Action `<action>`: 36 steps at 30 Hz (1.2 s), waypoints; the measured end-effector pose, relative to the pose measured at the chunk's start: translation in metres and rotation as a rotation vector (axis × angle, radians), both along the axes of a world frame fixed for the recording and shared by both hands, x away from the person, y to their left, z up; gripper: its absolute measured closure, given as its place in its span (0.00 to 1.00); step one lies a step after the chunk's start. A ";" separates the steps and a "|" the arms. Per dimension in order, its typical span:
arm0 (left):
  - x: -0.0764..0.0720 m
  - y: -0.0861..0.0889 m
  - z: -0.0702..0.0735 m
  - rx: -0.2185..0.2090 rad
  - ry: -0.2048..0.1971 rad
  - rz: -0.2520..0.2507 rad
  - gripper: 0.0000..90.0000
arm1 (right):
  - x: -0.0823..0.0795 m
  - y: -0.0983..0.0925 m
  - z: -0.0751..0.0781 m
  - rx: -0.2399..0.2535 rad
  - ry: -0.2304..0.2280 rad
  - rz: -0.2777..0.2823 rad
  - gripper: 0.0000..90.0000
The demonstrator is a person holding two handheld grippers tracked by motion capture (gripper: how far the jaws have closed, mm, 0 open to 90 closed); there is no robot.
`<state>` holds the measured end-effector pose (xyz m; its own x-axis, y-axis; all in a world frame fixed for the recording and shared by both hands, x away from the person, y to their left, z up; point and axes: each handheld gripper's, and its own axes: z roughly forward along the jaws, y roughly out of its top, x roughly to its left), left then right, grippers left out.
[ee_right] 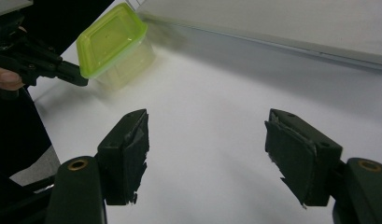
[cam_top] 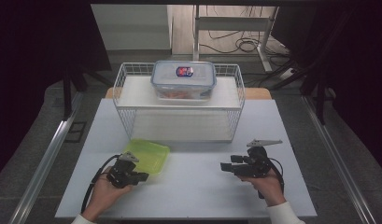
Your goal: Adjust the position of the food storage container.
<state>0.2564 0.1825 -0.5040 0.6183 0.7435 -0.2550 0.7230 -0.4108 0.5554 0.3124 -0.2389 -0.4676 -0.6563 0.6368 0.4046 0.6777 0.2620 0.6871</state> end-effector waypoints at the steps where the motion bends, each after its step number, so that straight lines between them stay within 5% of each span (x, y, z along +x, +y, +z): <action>1: -0.005 0.000 0.003 -0.005 -0.007 -0.014 1.00 | 0.000 0.000 0.000 -0.004 0.000 0.002 0.34; 6: -0.013 0.018 0.019 -0.034 -0.039 0.002 1.00 | 0.000 0.000 0.000 -0.004 0.000 0.002 0.34; 9: -0.007 0.053 0.036 -0.065 -0.080 0.104 1.00 | 0.000 0.000 0.000 -0.002 -0.001 0.001 0.34; 10: -0.007 0.053 0.036 -0.065 -0.080 0.104 1.00 | 0.000 0.000 0.000 -0.002 -0.001 0.001 0.34; 11: 0.002 0.072 0.041 -0.067 -0.092 0.160 1.00 | 0.000 0.000 0.000 0.000 -0.001 -0.001 0.34; 17: 0.038 0.102 0.033 -0.050 -0.066 0.261 1.00 | 0.000 -0.001 0.000 -0.002 -0.001 -0.005 0.34; 21: 0.062 0.102 0.019 -0.063 -0.019 0.280 1.00 | 0.001 -0.001 0.000 -0.004 0.002 -0.005 0.34; 25: 0.071 0.093 0.008 -0.033 0.001 0.271 1.00 | 0.001 -0.003 0.000 0.002 0.000 -0.009 0.34; 36: 0.061 0.077 0.006 -0.046 0.012 0.212 1.00 | 0.001 -0.004 0.001 0.003 -0.006 -0.016 0.34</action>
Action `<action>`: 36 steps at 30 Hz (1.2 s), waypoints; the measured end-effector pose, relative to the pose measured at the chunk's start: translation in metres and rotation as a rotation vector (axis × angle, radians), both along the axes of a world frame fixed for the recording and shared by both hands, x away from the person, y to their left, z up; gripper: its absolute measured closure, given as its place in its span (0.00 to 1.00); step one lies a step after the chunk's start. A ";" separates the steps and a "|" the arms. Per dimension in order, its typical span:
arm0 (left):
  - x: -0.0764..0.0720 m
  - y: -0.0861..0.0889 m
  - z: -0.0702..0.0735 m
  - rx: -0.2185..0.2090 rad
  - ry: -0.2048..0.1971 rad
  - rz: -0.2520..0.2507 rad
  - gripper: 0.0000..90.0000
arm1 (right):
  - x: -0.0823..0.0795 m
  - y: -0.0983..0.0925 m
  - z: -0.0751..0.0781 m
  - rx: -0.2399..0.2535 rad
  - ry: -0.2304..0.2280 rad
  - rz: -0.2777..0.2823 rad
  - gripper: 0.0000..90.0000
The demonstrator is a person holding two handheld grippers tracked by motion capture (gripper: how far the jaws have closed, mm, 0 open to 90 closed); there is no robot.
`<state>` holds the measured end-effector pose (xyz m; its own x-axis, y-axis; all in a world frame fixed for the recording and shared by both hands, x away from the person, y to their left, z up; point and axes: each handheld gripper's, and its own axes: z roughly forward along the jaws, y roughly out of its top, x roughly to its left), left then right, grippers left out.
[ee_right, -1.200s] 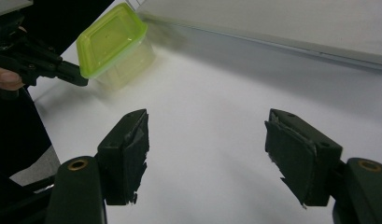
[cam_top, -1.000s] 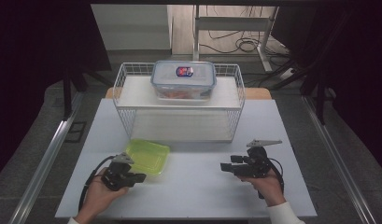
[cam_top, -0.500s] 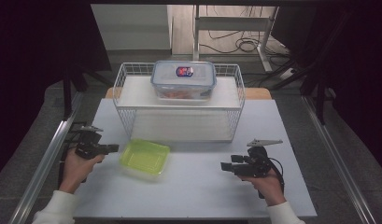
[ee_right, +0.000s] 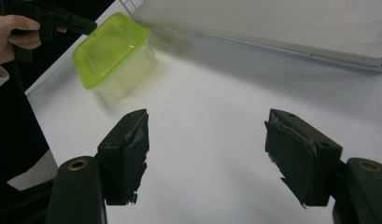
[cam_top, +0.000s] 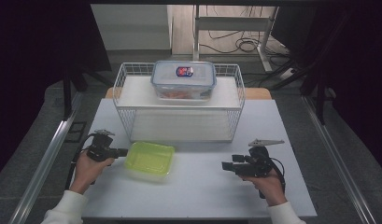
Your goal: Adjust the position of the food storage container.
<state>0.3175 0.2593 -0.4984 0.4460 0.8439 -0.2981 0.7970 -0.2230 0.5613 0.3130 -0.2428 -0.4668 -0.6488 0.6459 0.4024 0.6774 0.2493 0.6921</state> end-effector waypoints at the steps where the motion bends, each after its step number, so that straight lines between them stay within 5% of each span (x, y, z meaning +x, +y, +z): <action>1: -0.001 -0.004 -0.001 -0.001 -0.001 -0.005 1.00 | 0.000 0.000 0.000 0.001 -0.001 -0.002 0.34; 17: -0.008 -0.064 -0.005 -0.055 0.000 -0.134 1.00 | 0.001 0.001 -0.002 -0.010 0.003 0.002 0.34; 28: -0.009 -0.079 -0.007 -0.098 0.009 -0.162 1.00 | 0.001 0.000 -0.002 -0.005 0.007 -0.002 0.34; 36: -0.014 -0.073 0.000 -0.107 -0.032 -0.111 0.94 | 0.001 0.001 -0.002 -0.004 -0.006 -0.022 0.32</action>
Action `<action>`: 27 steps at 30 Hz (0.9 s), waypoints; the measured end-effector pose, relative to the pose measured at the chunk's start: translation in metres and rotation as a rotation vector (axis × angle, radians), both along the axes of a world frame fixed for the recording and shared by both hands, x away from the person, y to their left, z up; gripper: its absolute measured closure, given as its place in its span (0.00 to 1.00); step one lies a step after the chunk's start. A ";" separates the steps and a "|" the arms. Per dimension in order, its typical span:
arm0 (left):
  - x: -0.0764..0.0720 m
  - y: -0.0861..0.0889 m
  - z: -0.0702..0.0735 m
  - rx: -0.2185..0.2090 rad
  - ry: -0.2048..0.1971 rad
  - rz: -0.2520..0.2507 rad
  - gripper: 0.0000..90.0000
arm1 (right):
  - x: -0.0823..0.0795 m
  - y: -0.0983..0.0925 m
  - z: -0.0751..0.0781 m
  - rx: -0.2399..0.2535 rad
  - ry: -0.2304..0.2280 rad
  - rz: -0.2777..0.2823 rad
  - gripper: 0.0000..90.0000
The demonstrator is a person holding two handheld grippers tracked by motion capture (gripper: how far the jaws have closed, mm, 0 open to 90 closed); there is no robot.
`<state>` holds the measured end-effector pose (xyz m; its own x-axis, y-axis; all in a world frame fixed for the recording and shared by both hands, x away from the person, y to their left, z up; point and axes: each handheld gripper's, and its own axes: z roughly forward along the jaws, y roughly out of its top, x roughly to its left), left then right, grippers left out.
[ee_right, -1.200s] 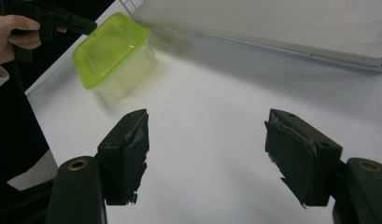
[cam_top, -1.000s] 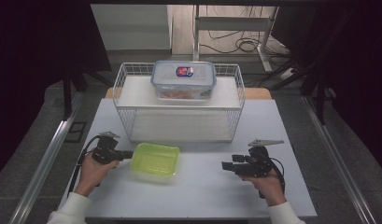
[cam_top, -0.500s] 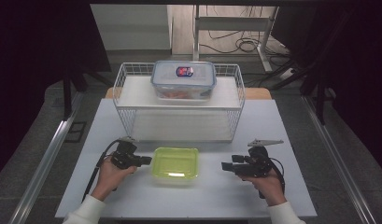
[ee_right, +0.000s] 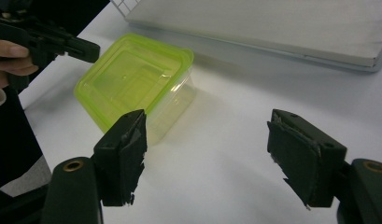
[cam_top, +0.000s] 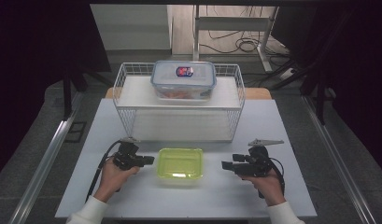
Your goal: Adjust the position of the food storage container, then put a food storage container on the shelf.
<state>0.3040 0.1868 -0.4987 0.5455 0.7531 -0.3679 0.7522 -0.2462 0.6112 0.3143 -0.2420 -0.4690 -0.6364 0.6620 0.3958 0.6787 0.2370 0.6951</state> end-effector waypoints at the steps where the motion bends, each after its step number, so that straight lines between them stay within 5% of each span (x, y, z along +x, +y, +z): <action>1: -0.003 0.005 0.006 -0.015 -0.022 0.026 0.90 | 0.000 0.000 0.000 0.000 -0.008 -0.006 0.31; 5: -0.008 0.014 0.014 -0.068 -0.020 0.072 0.67 | 0.001 0.001 0.000 0.015 -0.019 -0.015 0.30; 11: -0.015 0.017 0.023 -0.156 -0.018 0.074 0.36 | 0.002 0.003 -0.001 0.060 -0.021 -0.008 0.29; 19: -0.013 0.012 0.019 -0.206 0.013 0.073 0.26 | 0.006 0.011 -0.002 0.145 0.006 0.006 0.29; 27: -0.010 0.010 0.015 -0.257 0.033 0.081 0.21 | 0.010 0.028 -0.001 0.127 0.019 0.014 0.32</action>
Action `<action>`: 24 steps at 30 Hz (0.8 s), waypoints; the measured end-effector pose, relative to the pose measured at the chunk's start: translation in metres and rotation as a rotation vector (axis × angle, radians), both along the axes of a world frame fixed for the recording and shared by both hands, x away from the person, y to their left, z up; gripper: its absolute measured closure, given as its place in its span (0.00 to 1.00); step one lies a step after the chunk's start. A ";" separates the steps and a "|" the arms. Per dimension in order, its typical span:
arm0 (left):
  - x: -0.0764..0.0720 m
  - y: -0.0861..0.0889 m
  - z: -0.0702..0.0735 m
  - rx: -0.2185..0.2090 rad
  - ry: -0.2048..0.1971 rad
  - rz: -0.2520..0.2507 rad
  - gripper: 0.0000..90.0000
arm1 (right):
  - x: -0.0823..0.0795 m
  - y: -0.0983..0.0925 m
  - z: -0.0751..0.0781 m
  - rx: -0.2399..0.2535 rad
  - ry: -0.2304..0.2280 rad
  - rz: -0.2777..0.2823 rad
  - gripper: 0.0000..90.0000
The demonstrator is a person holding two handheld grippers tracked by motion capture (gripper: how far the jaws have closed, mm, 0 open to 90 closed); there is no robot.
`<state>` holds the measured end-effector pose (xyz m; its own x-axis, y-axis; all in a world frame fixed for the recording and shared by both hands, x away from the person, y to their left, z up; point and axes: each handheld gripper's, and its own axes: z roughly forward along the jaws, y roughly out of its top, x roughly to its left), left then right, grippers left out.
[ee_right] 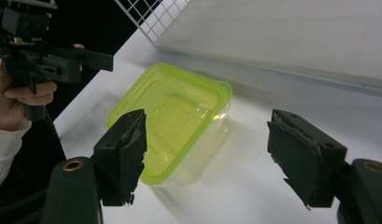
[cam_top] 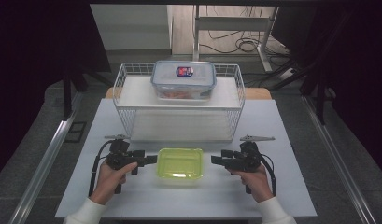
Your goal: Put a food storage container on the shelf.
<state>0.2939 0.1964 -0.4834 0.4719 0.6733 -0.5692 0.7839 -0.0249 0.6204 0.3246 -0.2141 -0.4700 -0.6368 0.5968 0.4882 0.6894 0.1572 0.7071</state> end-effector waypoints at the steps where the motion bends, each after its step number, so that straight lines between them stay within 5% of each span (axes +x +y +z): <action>1: 0.001 0.000 -0.002 -0.005 0.007 -0.003 0.20 | 0.000 0.003 0.000 -0.002 0.004 0.003 0.33; 11: 0.012 -0.009 -0.014 -0.024 0.044 -0.010 0.23 | 0.010 0.027 -0.010 -0.025 0.041 0.035 0.39; 24: 0.020 -0.015 -0.036 -0.075 0.159 -0.016 0.34 | 0.018 0.043 -0.036 -0.023 0.149 0.029 0.48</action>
